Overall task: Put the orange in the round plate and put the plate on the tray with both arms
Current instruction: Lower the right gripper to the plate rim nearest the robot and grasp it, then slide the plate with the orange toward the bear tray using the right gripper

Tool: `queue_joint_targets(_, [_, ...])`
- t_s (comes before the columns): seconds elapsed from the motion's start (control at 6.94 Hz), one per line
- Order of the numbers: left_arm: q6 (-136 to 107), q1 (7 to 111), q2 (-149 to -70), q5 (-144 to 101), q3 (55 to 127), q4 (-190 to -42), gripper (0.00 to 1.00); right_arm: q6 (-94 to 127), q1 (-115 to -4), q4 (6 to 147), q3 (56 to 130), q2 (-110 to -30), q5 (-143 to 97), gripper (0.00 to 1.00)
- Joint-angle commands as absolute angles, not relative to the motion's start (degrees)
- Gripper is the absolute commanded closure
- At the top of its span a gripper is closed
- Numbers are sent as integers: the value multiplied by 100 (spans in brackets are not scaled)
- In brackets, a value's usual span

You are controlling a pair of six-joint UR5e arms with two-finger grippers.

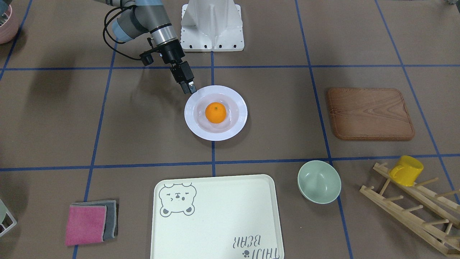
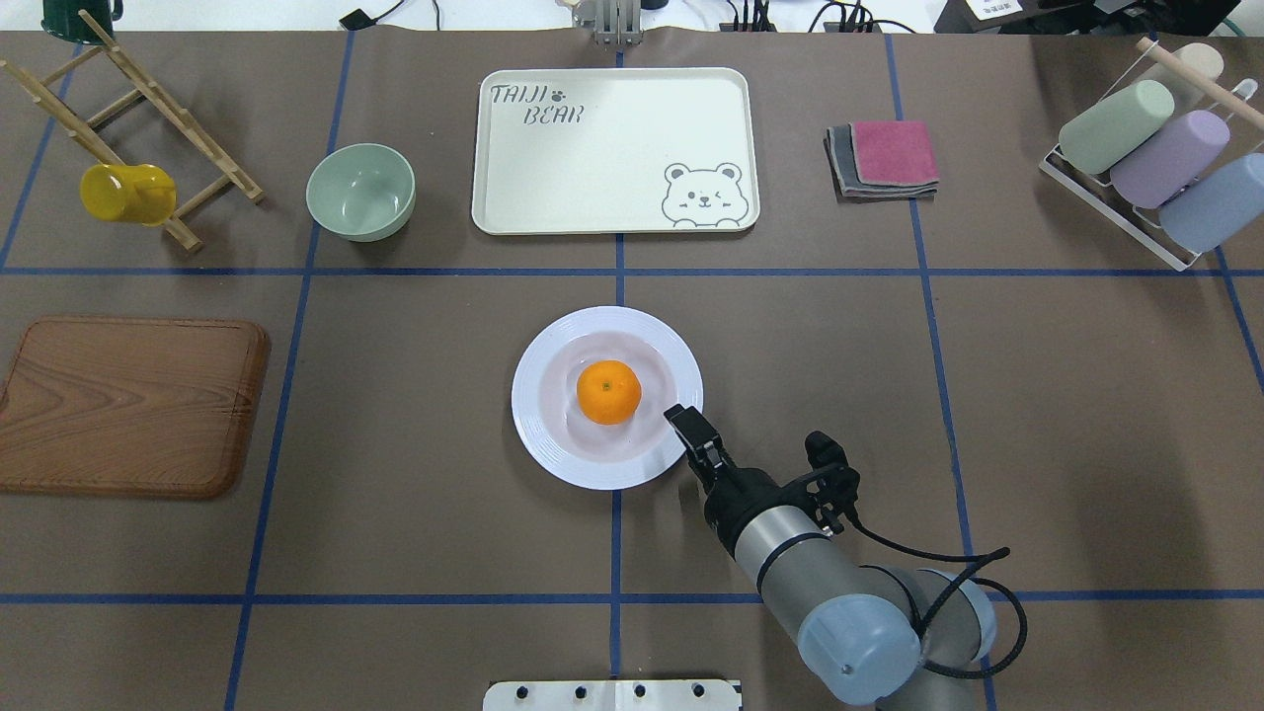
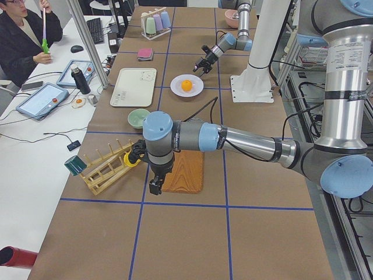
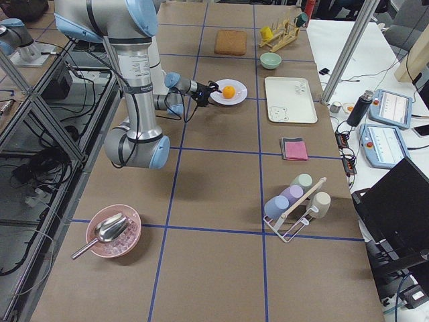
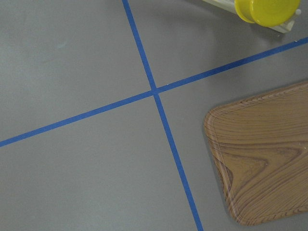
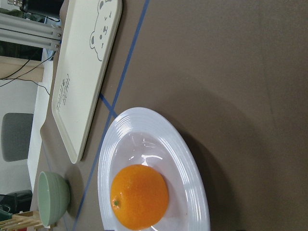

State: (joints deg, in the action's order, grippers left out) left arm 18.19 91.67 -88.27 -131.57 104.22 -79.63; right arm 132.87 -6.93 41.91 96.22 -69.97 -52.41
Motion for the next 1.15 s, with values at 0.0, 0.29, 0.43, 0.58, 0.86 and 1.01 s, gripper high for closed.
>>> queue_joint_targets(0.0, [1819,9167,-8824,-13157,10424,-7963,1,13333,-843,4210,9369,-6750,-5317,29])
queue_joint_targets(0.29, [1819,9167,-8833,-13157,10433,-7963,1,13526,-888,4210,9133,-6593,-5317,65])
queue_joint_targets(0.43, [1819,9167,-8833,-13157,10433,-7963,1,13552,-879,4201,9036,-6557,-5309,92])
queue_joint_targets(0.58, [1819,9167,-8833,-13157,10433,-7963,1,13527,-879,4210,9035,-6557,-5300,92])
queue_joint_targets(0.86, [1819,9167,-8833,-13157,10441,-7963,1,13430,-888,4219,9018,-6557,-5300,64])
queue_joint_targets(1.01, [1811,9176,-8833,-13157,10441,-7963,1,13447,-888,4210,9018,-6531,-5300,63])
